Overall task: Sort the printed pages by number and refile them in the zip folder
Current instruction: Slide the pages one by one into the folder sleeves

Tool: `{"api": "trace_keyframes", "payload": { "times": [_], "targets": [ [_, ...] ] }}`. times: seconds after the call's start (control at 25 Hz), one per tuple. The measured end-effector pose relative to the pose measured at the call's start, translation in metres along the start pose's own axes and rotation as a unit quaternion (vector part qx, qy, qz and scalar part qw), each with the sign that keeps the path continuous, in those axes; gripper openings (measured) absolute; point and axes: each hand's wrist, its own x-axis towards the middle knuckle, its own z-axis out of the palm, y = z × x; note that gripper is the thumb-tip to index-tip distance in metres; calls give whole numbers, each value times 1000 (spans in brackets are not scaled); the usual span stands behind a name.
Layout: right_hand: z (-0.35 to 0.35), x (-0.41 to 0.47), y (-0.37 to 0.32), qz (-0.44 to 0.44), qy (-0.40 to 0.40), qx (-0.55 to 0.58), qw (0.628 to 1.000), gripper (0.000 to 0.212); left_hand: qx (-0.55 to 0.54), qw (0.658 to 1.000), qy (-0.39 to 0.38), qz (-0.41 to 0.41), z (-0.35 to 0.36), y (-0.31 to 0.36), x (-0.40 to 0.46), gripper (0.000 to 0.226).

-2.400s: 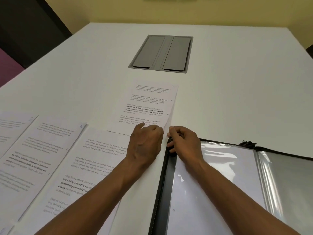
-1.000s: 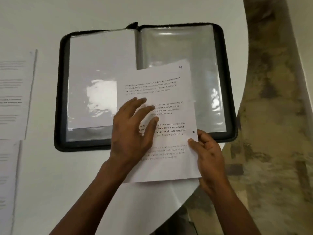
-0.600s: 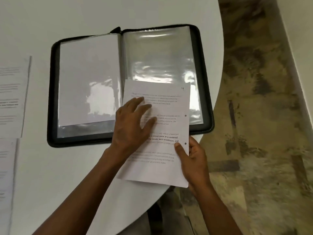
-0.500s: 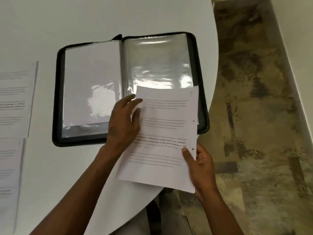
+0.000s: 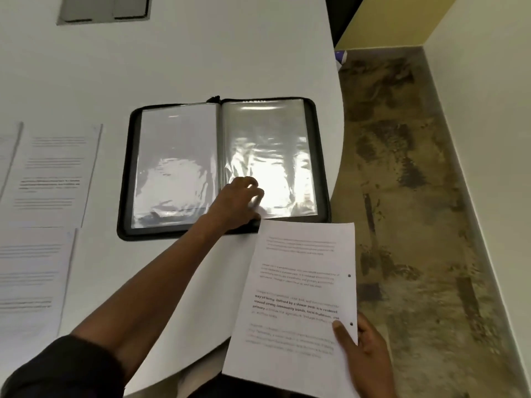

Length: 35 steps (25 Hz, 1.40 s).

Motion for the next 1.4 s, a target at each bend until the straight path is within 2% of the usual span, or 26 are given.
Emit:
{"api": "trace_keyframes", "payload": {
  "times": [0.16, 0.32, 0.4, 0.48, 0.68, 0.84, 0.92, 1.2, 1.32, 1.4],
  "targets": [
    [8, -1, 1, 14, -4, 23, 1000, 20, 20, 998, 45, 39, 2, 5, -9, 7],
    [7, -4, -4, 21, -7, 48, 999, 18, -50, 999, 2, 13, -3, 9, -17, 10],
    [4, -6, -6, 28, -4, 54, 998, 18, -34, 999, -8, 34, -5, 10, -19, 8],
    [3, -7, -6, 31, -3, 46, 998, 18, -10, 999, -5, 47, -5, 12, -21, 18],
    [5, -3, -5, 36, 1, 31, 999, 17, -31, 998, 31, -39, -10, 22, -21, 17],
    [5, -7, -5, 16, -1, 19, 1000, 18, -174, 978, 25, -111, -15, 15, -17, 5],
    [4, -10, -4, 4, 5, 18, 1000, 19, -213, 969, 12, -122, -16, 10, -15, 8],
    [14, -2, 2, -18, 43, 13, 999, 20, -165, 984, -16, -63, -21, 12, -15, 10],
    [27, 2, 1, -23, 41, 17, 999, 18, -123, 991, 23, -44, -21, 16, -20, 13],
    [37, 3, -2, -39, 30, 16, 999, 18, -58, 996, 61, -22, -20, 18, -24, 15]
  ]
}}
